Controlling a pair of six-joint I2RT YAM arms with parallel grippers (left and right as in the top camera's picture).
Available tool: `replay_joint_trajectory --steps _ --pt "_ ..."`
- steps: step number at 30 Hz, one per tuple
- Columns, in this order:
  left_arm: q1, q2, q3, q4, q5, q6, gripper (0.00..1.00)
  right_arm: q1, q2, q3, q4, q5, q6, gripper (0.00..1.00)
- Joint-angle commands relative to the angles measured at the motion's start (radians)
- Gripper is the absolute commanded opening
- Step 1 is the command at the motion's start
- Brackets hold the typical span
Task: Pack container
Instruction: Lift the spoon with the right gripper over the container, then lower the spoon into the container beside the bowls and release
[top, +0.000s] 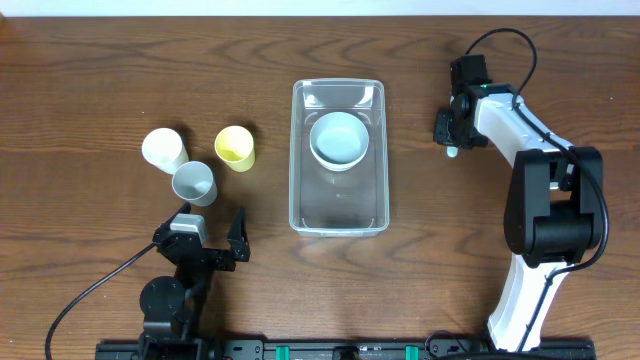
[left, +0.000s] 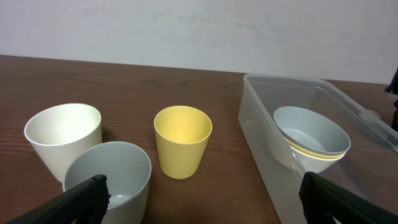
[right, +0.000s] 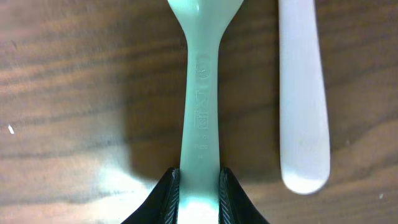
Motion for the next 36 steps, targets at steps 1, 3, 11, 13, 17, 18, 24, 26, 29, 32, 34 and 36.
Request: replay_joint_trajectory --steps 1,3,11,13,17,18,24,26,29,32,34,36 --pt "0.002 -0.006 -0.029 -0.009 -0.006 0.013 0.98 0.004 -0.01 0.008 -0.034 -0.033 -0.009 0.06" --pt "0.002 -0.006 -0.029 -0.009 -0.006 0.013 0.98 0.006 -0.054 0.01 -0.045 -0.039 -0.01 0.07" --pt "0.002 -0.006 -0.029 -0.009 -0.006 0.013 0.98 0.026 -0.216 0.01 -0.052 -0.152 -0.049 0.08" --pt "0.002 -0.006 -0.029 -0.009 -0.006 0.013 0.98 0.037 -0.259 0.01 -0.051 -0.179 -0.059 0.1" --pt "0.002 -0.006 -0.029 -0.009 -0.006 0.013 0.98 0.068 -0.325 0.01 -0.051 -0.241 -0.078 0.11" --pt "0.002 -0.006 -0.029 -0.009 -0.006 0.013 0.98 0.08 -0.338 0.01 -0.05 -0.256 -0.077 0.11" --pt "0.002 -0.006 -0.029 -0.009 -0.006 0.013 0.98 0.185 -0.361 0.01 -0.031 -0.28 -0.048 0.11" --pt "0.002 -0.006 -0.029 -0.009 -0.006 0.013 0.98 0.218 -0.359 0.01 -0.024 -0.267 -0.013 0.11" --pt "0.002 -0.006 -0.029 -0.009 -0.006 0.013 0.98 0.267 -0.359 0.01 -0.011 -0.227 0.051 0.11" --pt "0.002 -0.006 -0.029 -0.009 -0.006 0.013 0.98 0.301 -0.357 0.01 -0.006 -0.186 0.106 0.13" --pt "0.002 -0.006 -0.029 -0.009 -0.006 0.013 0.98 0.317 -0.357 0.007 -0.006 -0.172 0.131 0.14" --pt "0.002 -0.006 -0.029 -0.009 -0.006 0.013 0.98 0.328 -0.357 0.002 -0.006 -0.159 0.153 0.14"
